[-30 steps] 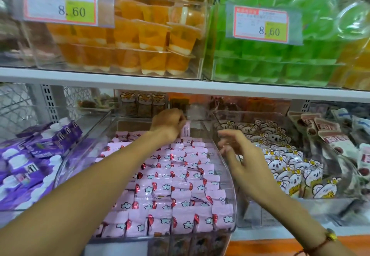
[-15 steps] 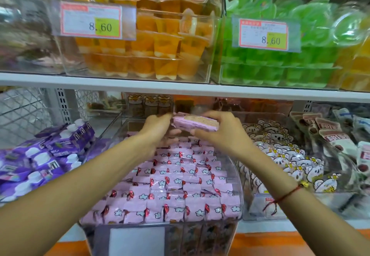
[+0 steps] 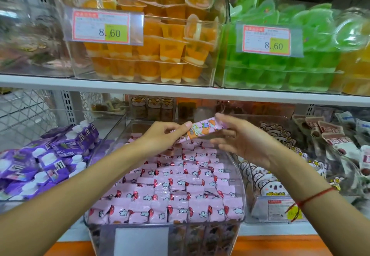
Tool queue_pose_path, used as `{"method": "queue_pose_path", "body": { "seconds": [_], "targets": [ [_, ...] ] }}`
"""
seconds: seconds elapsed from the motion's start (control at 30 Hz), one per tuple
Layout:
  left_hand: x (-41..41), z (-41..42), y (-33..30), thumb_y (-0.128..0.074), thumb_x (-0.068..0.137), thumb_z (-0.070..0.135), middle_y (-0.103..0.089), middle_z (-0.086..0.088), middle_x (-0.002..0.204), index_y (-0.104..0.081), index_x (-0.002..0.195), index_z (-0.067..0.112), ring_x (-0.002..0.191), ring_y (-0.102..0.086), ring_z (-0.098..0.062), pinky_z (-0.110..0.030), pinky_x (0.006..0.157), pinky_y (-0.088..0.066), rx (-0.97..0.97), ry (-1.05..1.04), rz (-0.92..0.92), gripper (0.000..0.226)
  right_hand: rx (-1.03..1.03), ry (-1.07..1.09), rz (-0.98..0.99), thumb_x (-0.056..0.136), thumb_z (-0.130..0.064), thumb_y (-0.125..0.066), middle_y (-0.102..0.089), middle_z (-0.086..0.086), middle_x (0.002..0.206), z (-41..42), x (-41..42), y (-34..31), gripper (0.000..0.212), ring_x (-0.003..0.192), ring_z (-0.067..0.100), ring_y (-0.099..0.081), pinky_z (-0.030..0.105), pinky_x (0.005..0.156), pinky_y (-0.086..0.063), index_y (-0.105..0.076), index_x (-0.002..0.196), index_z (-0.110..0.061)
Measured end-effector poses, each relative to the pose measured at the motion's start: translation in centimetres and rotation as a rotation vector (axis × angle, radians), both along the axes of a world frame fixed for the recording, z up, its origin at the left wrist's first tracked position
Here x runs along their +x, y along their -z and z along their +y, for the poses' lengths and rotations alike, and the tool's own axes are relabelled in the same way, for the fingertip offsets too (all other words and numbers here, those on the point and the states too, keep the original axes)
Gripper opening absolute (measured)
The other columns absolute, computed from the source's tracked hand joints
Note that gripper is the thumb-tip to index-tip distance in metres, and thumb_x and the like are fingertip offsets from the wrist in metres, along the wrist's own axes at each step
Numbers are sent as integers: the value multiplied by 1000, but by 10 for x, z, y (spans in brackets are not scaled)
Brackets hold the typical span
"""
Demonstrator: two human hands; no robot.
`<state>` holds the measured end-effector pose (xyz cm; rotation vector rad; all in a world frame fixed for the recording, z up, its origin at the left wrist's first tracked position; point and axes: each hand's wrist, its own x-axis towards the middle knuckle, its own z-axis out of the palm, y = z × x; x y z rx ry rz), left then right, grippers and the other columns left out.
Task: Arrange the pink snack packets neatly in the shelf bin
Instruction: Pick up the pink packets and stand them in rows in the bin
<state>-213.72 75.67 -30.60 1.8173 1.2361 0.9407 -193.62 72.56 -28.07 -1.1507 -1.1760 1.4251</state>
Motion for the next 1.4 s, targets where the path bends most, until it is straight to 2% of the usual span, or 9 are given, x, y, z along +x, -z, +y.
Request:
{"method": "queue_pose_path", "body": {
  "seconds": [0.13,0.27,0.5,0.6,0.8,0.93,1.1,1.3,1.4],
  "targets": [
    [7,6,1,-48,87,55,-57,12,84,-69,103,26,74,-51,-5,-18,59,-36,33,19,-31,39,89,109,-14,85,-16,-67,-74,9,81,4,-4,8,21,66,10,-68,14,57,-54,-65,99,0],
    [11,32,9,-41,99,37,-58,2,122,-54,122,25,110,-55,-17,-33,91,-45,97,-33,104,30,176,396,17,85,-12,-67,-72,16,96,15,1,12,28,81,17,-70,21,78,-56,-62,108,4],
    [31,57,31,-35,101,21,-59,-1,103,-41,140,24,83,-61,-17,-29,67,-50,120,160,598,39,333,637,-333,82,-19,-73,-69,13,99,43,3,22,26,97,31,-64,47,93,-49,-64,101,-4],
    [27,61,36,-28,102,26,-56,-9,129,-42,141,24,115,-53,-26,-32,92,-41,212,187,746,41,431,667,-481,80,-20,-74,-64,2,90,55,5,24,30,90,25,-61,33,81,-48,-56,100,-9],
    [11,67,38,-23,103,32,-31,4,154,-35,144,33,137,-30,-21,-31,108,-26,239,287,827,43,536,410,-751,78,-16,-76,-62,4,97,78,9,29,35,89,22,-63,37,79,-52,-51,102,-11],
    [11,70,37,-23,103,33,-33,-1,153,-35,145,32,136,-34,-24,-39,111,-31,193,303,823,43,577,250,-1002,71,-14,-81,-58,-8,86,96,1,30,34,80,12,-58,14,67,-43,-51,85,-22],
    [9,69,37,-26,103,33,-35,-1,152,-35,145,28,136,-34,-20,-37,113,-28,129,327,756,43,510,208,-1180,70,-19,-82,-62,-3,99,111,-7,20,28,90,14,-56,24,77,-47,-63,92,-21],
    [10,74,34,-36,100,14,-50,-5,139,-45,137,23,120,-50,-20,-35,100,-42,108,228,623,40,432,-47,-1418,88,-15,-64,-64,2,117,112,-24,37,24,96,16,-57,15,73,-40,-65,112,-16],
    [6,81,32,-42,96,11,-53,3,122,-48,127,25,96,-51,-9,-22,77,-41,159,53,580,34,427,-93,-1486,91,-10,-54,-62,1,120,109,-27,38,33,104,19,-58,21,78,-43,-59,122,-20]
  ]
}}
